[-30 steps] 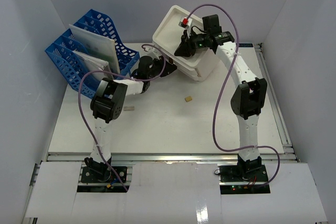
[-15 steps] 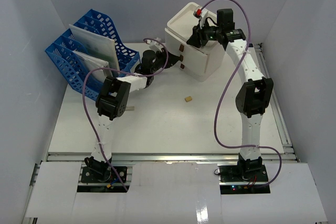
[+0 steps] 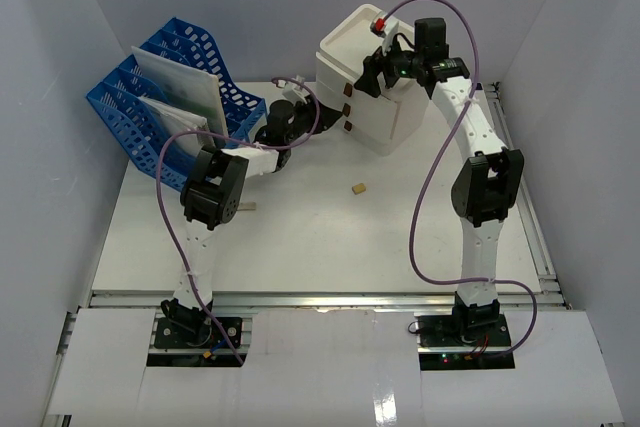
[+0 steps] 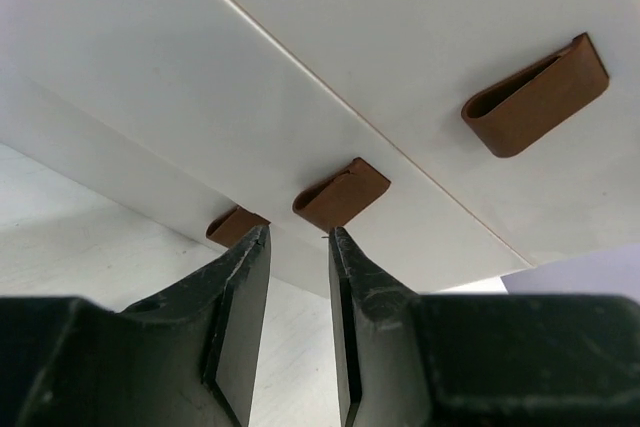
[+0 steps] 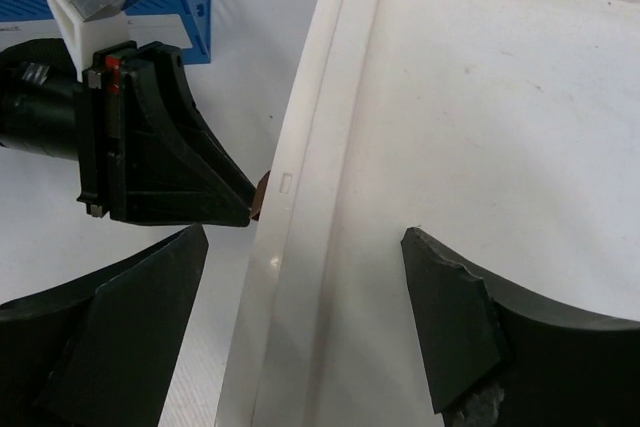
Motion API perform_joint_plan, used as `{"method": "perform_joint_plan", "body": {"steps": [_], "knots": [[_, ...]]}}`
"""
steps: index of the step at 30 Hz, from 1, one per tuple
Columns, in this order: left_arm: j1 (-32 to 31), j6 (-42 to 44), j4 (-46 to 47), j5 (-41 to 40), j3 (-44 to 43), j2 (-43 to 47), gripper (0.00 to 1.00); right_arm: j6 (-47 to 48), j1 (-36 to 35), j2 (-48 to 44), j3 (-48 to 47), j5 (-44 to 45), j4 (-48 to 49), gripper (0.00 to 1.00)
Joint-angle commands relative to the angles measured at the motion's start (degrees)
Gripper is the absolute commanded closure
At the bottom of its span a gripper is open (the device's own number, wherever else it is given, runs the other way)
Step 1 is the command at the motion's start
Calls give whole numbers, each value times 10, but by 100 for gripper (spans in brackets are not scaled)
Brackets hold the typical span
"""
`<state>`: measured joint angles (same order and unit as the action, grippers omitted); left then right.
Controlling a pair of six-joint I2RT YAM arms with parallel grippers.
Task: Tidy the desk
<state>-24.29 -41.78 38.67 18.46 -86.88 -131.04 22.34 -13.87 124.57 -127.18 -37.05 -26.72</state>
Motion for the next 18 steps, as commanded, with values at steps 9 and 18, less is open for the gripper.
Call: {"method": "perform_joint_plan", "body": {"steps": [9,18], "knots": [[-1,-19,-13,-10,-75,13,57,83,-22,-20,84,163,-86,7],[-1,-27,-38,-3,-105,-12,54,94,-25,-5,76,225,-77,41]]}}
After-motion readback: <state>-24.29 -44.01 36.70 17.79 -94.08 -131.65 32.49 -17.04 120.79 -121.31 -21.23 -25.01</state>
